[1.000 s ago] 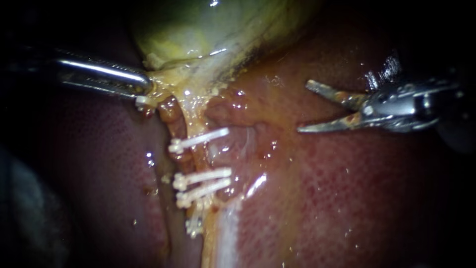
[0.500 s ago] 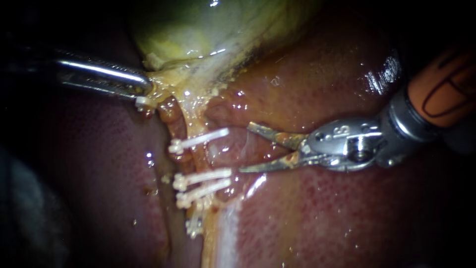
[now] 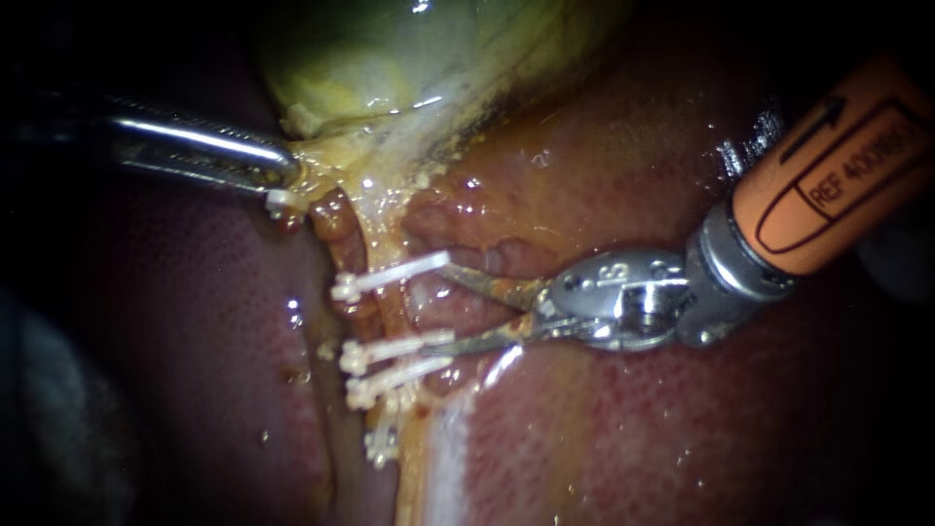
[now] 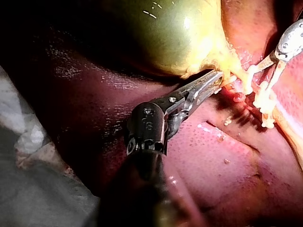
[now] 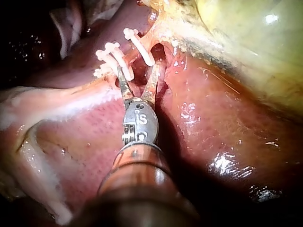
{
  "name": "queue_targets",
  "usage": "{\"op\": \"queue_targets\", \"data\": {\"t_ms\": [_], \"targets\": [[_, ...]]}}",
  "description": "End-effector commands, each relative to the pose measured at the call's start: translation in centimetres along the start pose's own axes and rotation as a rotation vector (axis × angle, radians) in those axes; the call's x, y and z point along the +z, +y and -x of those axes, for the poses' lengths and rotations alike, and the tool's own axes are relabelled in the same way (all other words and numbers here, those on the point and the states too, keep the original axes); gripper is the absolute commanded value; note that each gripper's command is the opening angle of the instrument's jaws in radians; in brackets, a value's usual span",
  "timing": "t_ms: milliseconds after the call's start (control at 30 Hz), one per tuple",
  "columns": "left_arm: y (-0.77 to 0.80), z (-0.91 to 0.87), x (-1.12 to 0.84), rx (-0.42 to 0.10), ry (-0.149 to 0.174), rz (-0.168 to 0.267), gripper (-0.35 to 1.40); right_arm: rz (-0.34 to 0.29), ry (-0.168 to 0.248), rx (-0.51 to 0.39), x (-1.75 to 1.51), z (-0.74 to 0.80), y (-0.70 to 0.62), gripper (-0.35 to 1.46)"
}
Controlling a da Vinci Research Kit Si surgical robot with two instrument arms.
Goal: Go to the cutting position right tube
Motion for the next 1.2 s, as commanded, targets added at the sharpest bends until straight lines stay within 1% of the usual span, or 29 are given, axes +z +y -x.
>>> {"op": "queue_targets", "data": {"t_ms": [33,133,300,367,633,767,867,1000,1200], "targets": [[0.00,0.00,0.00,0.000,0.000,0.000,-0.35,-0.008,-0.001,0.000,0.02,0.00,0.00,1.35],[0.00,0.00,0.00,0.000,0.000,0.000,-0.35,-0.035,-0.002,-0.010,0.05,-0.01,0.00,1.37],[0.00,0.00,0.00,0.000,0.000,0.000,-0.35,-0.098,0.034,-0.036,0.09,-0.03,-0.02,1.35],[0.00,0.00,0.00,0.000,0.000,0.000,-0.35,-0.119,0.041,-0.038,0.13,-0.05,-0.03,1.33],[0.00,0.00,0.00,0.000,0.000,-0.001,-0.35,-0.165,0.077,-0.047,0.32,-0.13,-0.05,1.30],[0.00,0.00,0.00,0.000,0.000,-0.001,-0.35,-0.185,0.119,-0.040,0.40,-0.18,-0.04,1.30],[0.00,0.00,0.00,0.000,0.000,-0.001,-0.35,-0.200,0.137,-0.036,0.46,-0.22,-0.04,1.28],[0.00,0.00,0.01,0.000,0.000,-0.001,-0.35,-0.219,0.180,-0.007,0.56,-0.29,-0.02,1.28],[0.00,0.00,0.01,0.000,0.000,-0.001,-0.35,-0.230,0.224,0.034,0.68,-0.37,-0.01,1.28]]}}
